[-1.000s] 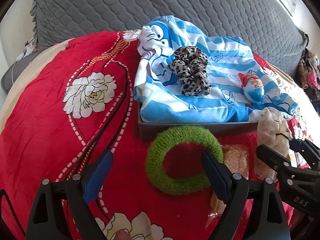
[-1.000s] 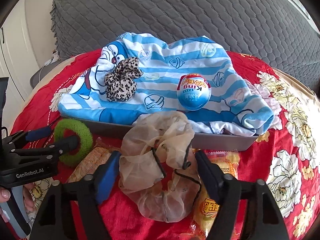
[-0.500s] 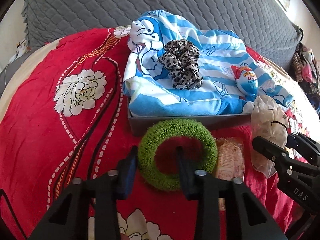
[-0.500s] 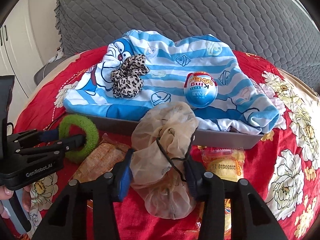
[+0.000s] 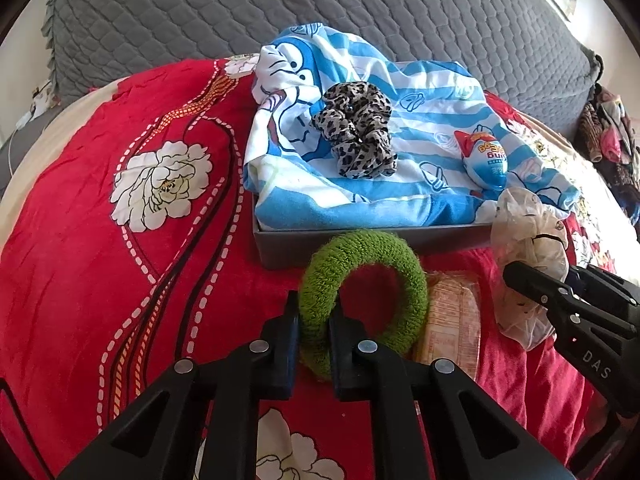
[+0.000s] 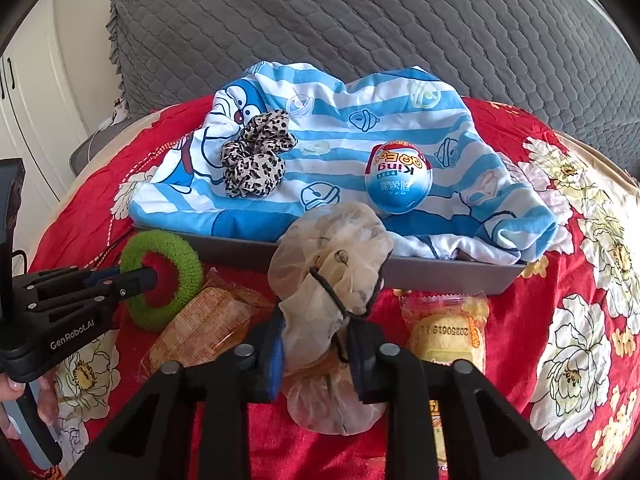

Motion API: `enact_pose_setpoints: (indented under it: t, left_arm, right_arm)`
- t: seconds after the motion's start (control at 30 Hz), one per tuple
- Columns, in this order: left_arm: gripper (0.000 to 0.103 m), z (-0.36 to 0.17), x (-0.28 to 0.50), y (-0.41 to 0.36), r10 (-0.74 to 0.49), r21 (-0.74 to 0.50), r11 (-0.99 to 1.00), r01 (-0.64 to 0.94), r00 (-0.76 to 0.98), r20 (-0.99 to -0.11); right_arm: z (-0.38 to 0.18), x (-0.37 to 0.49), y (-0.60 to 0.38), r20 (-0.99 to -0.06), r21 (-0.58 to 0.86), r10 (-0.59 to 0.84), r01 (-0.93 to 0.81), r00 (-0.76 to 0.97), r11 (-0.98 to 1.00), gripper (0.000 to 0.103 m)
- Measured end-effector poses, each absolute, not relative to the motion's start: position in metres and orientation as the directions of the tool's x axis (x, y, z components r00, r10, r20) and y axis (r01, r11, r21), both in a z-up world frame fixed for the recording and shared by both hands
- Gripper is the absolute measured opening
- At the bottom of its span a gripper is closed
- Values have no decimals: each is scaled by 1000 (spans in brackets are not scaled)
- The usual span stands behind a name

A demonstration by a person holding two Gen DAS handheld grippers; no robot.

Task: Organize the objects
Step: 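Close left gripper on green ring while right gripper closes on sheer scrunchie, then lift green ring with left gripper while right gripper lifts sheer scrunchie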

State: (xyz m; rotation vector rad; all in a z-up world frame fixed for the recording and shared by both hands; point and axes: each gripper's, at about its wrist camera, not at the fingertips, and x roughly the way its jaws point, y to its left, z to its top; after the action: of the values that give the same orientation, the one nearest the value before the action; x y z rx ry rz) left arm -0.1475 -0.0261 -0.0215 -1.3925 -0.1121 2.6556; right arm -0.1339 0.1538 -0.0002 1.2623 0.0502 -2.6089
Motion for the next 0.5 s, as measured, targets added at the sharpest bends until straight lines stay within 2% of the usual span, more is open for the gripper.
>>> enact_pose_setpoints:
  t: [0.23,0.5]
  left_arm:
    - [12,-20,-146,-25,155,-126,-988,-90,-564,-811]
    - [12,-18,-144,-21,145,-117,-989,-86,-573,-807]
  right_arm:
    - [1,-133,155,-775,87,-214,235,-594,-968,17]
    - [4,-131,154,-773,108,-237,246,-588,-963,15]
